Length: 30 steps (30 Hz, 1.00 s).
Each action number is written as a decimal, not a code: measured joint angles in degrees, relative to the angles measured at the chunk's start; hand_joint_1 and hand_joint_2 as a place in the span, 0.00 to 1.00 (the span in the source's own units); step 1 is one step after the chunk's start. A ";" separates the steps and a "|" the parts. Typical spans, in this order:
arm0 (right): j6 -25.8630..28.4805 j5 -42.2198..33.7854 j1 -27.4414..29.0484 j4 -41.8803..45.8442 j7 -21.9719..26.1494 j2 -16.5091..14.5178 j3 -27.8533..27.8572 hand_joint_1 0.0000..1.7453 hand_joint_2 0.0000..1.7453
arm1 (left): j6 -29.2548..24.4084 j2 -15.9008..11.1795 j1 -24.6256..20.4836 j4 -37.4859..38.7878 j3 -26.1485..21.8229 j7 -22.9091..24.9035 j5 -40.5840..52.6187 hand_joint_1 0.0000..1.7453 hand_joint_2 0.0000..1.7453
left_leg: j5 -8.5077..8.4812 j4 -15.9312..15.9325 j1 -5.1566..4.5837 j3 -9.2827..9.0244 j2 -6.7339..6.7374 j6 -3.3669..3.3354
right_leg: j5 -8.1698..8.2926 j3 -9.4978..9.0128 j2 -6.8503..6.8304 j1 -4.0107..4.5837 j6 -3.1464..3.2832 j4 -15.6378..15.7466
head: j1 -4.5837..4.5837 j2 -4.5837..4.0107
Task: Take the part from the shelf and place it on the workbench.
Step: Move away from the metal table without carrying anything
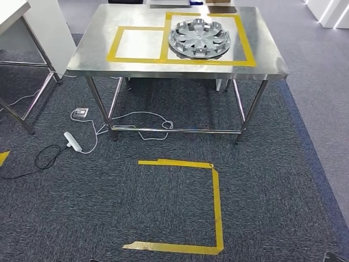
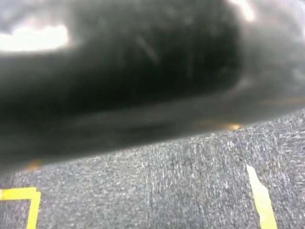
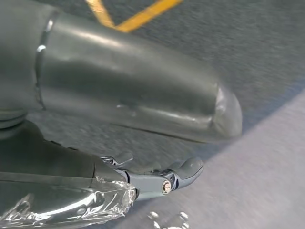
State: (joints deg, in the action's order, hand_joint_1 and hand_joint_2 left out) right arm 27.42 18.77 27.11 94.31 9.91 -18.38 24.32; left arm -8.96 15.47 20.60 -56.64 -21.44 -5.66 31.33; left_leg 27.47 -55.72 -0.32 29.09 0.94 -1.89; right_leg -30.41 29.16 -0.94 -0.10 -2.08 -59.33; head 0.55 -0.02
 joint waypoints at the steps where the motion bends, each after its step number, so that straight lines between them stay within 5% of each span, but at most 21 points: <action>1: -0.36 0.59 0.02 -0.72 -1.20 -0.02 0.00 0.00 0.00 | 0.47 0.36 -0.16 -0.01 -0.77 -0.22 0.81 0.00 0.00 | -0.09 -0.07 -0.15 0.06 0.12 0.22 | 0.55 -1.38 -0.27 0.08 0.31 2.80 | -0.04 0.00; 5: -1.50 3.44 1.37 -4.88 -7.55 -0.14 -0.15 0.00 0.00 | 2.24 2.04 -0.79 -0.19 -4.50 -0.78 4.06 0.00 0.00 | 0.06 -0.58 -0.21 0.42 0.35 1.36 | 1.01 -1.66 -0.06 0.14 1.56 4.65 | -0.01 0.00; 7: -2.77 4.45 2.61 -6.43 -12.42 -0.20 -0.76 0.00 0.00 | 2.67 2.79 -1.06 -0.37 -6.34 -0.85 5.08 0.00 0.00 | 2.82 -3.90 -0.02 1.67 -0.02 2.05 | 1.52 -1.45 0.12 -0.08 2.17 4.93 | -0.27 0.00; 9: -4.76 4.89 4.10 -7.34 -18.61 -0.21 -1.93 0.00 0.00 | 2.77 3.25 -1.17 -0.45 -7.73 -0.80 5.39 0.00 0.00 | 7.26 -11.00 0.27 4.28 -0.25 2.61 | 1.69 -1.15 0.45 -0.06 2.47 4.88 | -0.51 0.00; 11: -6.89 4.82 5.62 -7.96 -23.86 -0.22 -3.12 0.00 0.00 | 2.79 3.54 -1.17 -0.45 -8.67 -0.73 5.42 0.00 0.00 | 9.07 -15.84 0.44 5.77 -0.26 2.87 | 1.74 -0.93 0.96 -0.01 2.52 4.71 | -0.50 0.00; 13: -9.49 4.79 6.85 -8.25 -27.33 -0.22 -4.18 0.00 0.00 | 2.83 3.76 -1.25 -0.45 -9.36 -0.72 5.62 0.00 0.00 | 6.45 -13.13 0.52 3.94 -0.40 2.78 | 1.75 -0.92 1.68 0.00 2.48 4.44 | -0.51 0.00; 16: -14.92 6.00 7.67 -8.50 -29.48 -0.22 -5.23 0.00 0.00 | 3.12 4.03 -1.69 -0.45 -10.44 -1.04 6.77 0.00 0.00 | 1.77 -2.99 0.62 -0.88 -2.72 2.09 | 1.77 -0.74 2.94 0.19 2.05 3.78 | -0.50 0.00; 18: -17.43 7.11 7.24 -9.21 -28.80 -0.22 -5.27 0.00 0.00 | 3.27 4.21 -2.09 -0.42 -11.18 -1.43 7.45 0.00 0.00 | 1.73 -0.87 0.59 -1.38 -3.37 1.64 | 2.09 0.01 3.82 0.23 1.32 3.34 | -0.45 0.00; 20: -18.45 7.76 6.93 -10.09 -28.16 -0.21 -5.14 0.00 0.00 | 3.27 4.39 -2.44 -0.37 -11.68 -1.63 7.76 0.00 0.00 | 1.54 -0.47 0.71 -1.17 -2.59 1.06 | 2.21 0.88 4.23 0.16 0.61 3.12 | -0.43 0.00; 22: -19.14 8.30 6.72 -10.73 -27.48 -0.20 -4.96 0.00 0.00 | 3.30 4.58 -2.76 -0.35 -12.07 -1.94 7.91 0.00 0.00 | 1.14 -0.03 0.93 -1.00 -1.72 0.39 | 0.23 2.52 3.25 0.12 0.07 0.20 | -0.09 0.00; 25: -21.89 11.23 5.62 -11.94 -24.33 -0.18 -4.48 0.00 0.00 | 3.61 4.76 -3.05 -0.30 -12.73 -2.82 8.62 0.00 0.00 | 0.94 -0.01 0.85 -0.52 -0.02 0.05 | -5.26 7.61 1.70 -0.10 -0.68 -10.92 | 0.27 0.00; 26: -22.97 12.49 5.00 -12.69 -22.90 -0.17 -4.17 0.00 0.00 | 3.73 4.77 -3.20 -0.21 -12.99 -3.15 8.91 0.00 0.00 | 0.91 -0.02 0.83 -0.45 0.59 0.04 | -5.77 8.52 1.56 -0.13 -0.83 -13.09 | 0.24 0.00; 28: -24.70 14.46 3.42 -14.68 -20.23 -0.16 -3.02 0.00 0.00 | 3.87 4.77 -3.77 0.19 -13.54 -3.86 9.41 0.00 0.00 | 0.86 -0.03 0.82 -0.46 1.56 0.09 | -3.64 6.96 1.20 -0.20 -0.91 -10.81 | 0.25 0.00; 30: -25.90 15.79 1.75 -16.75 -18.31 -0.15 -1.55 0.00 0.00 | 3.78 4.75 -4.56 0.93 -13.96 -4.66 9.67 0.00 0.00 | 0.86 -0.14 0.65 -0.59 2.18 0.34 | -0.12 2.27 -0.33 -0.12 -0.63 -2.43 | 0.31 0.00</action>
State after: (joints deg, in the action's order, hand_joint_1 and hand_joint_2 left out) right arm 1.52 34.56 28.86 77.56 -8.40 -18.53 22.77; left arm -5.17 20.22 16.04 -55.71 -35.39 -10.32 41.00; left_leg 28.33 -55.86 0.34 28.50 3.12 -1.55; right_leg -30.54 31.43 -1.26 -0.22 -2.71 -61.76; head 0.86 -0.02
